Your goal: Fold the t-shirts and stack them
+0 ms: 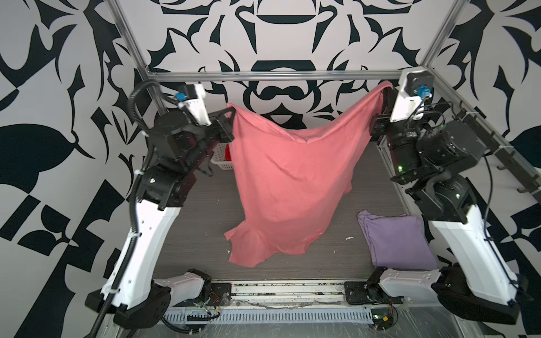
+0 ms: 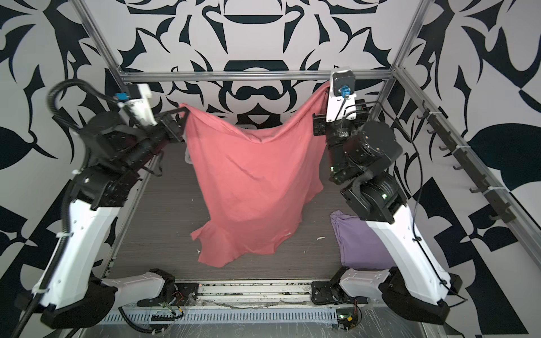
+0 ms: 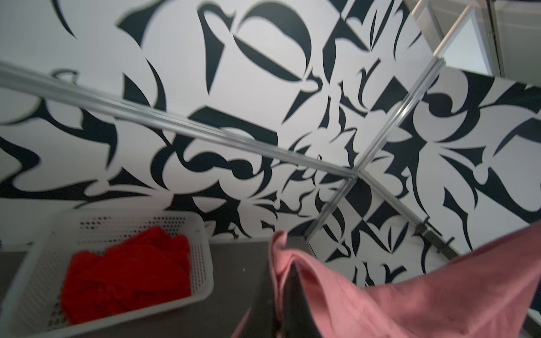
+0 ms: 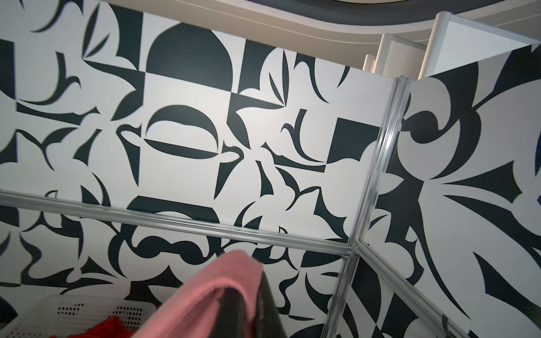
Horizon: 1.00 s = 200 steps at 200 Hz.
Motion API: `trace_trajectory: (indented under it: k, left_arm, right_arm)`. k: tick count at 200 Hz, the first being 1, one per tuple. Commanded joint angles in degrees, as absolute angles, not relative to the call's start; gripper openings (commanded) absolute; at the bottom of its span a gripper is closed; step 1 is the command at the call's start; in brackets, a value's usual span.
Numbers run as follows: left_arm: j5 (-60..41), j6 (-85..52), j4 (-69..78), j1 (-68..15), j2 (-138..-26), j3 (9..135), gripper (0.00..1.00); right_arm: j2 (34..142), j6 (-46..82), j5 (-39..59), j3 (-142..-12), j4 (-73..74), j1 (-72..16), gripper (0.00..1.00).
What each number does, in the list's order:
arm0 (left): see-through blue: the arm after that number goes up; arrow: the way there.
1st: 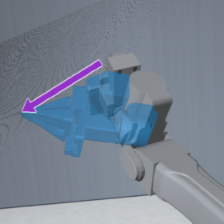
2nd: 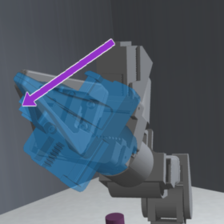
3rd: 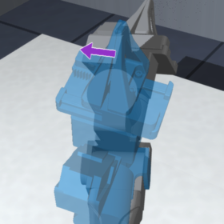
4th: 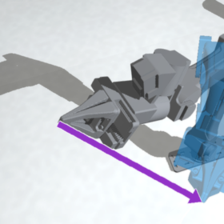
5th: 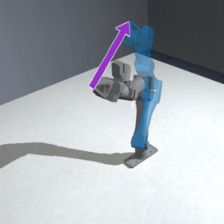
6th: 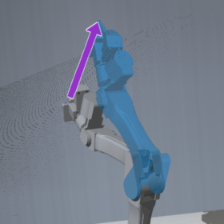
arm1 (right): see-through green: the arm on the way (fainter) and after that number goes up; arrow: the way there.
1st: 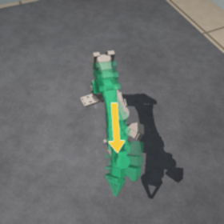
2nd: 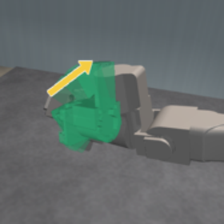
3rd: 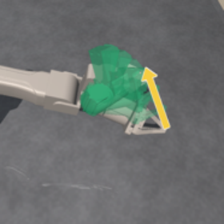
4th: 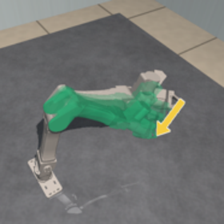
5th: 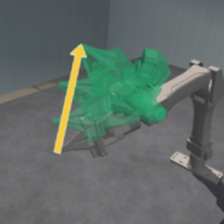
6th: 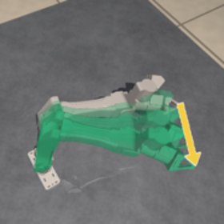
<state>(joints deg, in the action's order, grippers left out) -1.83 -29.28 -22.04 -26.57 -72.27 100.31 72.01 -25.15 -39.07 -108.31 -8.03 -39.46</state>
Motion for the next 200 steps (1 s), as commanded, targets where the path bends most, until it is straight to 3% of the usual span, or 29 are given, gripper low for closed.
trace_trajectory:
  k: [1,44,81,137,200]
  left_arm:
    - [-7.9,-33.4,-15.6,-31.9,-73.5,100.9,0.0]
    - [-8.8,-37.9,-7.7,-36.2,-74.1,96.0,0.0]
    - [2.8,-43.0,-7.3,-36.2,-64.3,83.5,0.0]
    - [29.1,-61.4,-31.2,-36.1,-48.0,65.9,0.0]
    - [34.5,-82.3,-49.8,-36.1,-45.0,55.2,0.0]
  right_arm:
    - [73.9,-24.2,-37.7,-112.3,-1.0,-34.8,0.0]
    - [81.2,-21.1,-30.9,-122.9,-2.6,-32.2,0.0]
    - [89.3,-18.4,-26.6,-132.0,-9.6,-32.1,0.0]
    - [95.2,-1.3,-13.0,-125.7,-12.3,-32.9,0.0]
    - [106.1,13.8,1.4,-112.8,-8.0,-43.2,0.0]
